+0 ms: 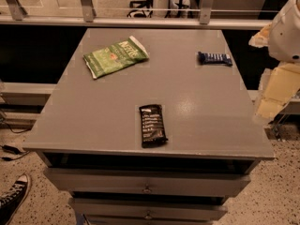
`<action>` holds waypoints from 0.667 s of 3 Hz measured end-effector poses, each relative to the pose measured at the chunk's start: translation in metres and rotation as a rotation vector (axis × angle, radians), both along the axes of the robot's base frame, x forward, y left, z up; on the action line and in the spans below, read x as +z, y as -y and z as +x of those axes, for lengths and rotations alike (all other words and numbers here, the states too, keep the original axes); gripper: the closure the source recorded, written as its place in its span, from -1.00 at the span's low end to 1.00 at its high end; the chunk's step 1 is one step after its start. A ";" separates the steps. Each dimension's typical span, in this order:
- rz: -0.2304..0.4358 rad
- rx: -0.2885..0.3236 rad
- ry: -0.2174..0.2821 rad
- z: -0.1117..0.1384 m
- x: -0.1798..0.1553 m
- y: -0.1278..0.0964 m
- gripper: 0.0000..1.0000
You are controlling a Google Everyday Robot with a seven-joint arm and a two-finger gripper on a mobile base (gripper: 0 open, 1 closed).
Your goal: Move rxbar blueberry near rxbar chocolate
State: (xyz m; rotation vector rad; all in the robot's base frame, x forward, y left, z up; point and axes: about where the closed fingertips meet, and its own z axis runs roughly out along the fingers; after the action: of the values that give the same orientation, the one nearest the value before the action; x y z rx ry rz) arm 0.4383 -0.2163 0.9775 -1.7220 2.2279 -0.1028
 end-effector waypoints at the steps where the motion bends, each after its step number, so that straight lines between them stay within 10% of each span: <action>1: 0.000 0.000 0.000 0.000 0.000 0.000 -1.00; 2: 0.033 -0.003 0.039 0.013 -0.004 -0.003 -1.00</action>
Offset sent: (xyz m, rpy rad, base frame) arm 0.0543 0.0091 -0.0218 0.1422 -0.1487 -0.0131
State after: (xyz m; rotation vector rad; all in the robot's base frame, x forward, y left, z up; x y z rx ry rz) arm 0.4509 -0.2137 0.9732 -1.6850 2.1925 -0.0992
